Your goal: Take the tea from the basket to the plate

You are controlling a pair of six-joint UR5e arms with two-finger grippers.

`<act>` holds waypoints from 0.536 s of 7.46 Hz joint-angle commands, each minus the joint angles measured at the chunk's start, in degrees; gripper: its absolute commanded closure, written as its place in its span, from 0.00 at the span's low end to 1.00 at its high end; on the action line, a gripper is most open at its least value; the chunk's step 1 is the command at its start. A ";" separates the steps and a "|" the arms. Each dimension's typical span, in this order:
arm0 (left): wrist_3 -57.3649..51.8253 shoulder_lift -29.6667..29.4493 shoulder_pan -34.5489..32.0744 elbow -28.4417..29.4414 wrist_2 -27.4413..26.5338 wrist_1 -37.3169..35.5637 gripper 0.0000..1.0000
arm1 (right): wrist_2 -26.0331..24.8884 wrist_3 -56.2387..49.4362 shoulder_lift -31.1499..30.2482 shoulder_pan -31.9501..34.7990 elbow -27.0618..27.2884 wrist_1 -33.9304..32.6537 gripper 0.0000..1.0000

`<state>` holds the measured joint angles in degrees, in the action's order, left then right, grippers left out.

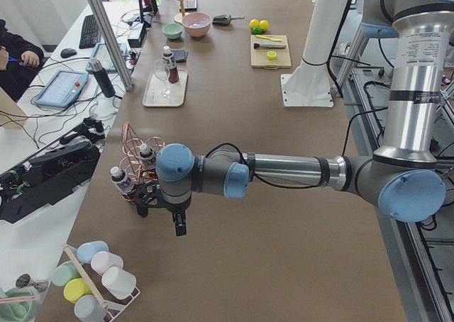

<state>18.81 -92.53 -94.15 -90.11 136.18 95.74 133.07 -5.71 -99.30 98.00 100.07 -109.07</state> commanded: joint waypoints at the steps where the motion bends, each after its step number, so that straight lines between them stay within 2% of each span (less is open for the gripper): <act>1: 0.18 0.77 1.06 1.94 1.81 -0.21 0.02 | 0.09 0.00 -0.01 0.00 -0.05 0.00 0.00; 4: 0.61 0.59 3.25 2.22 1.81 -0.21 0.02 | 0.09 0.00 -0.10 0.00 -0.05 0.00 0.00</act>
<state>18.96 -91.72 -92.65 -88.06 137.97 95.54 133.15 -5.71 -99.38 98.00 100.03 -109.07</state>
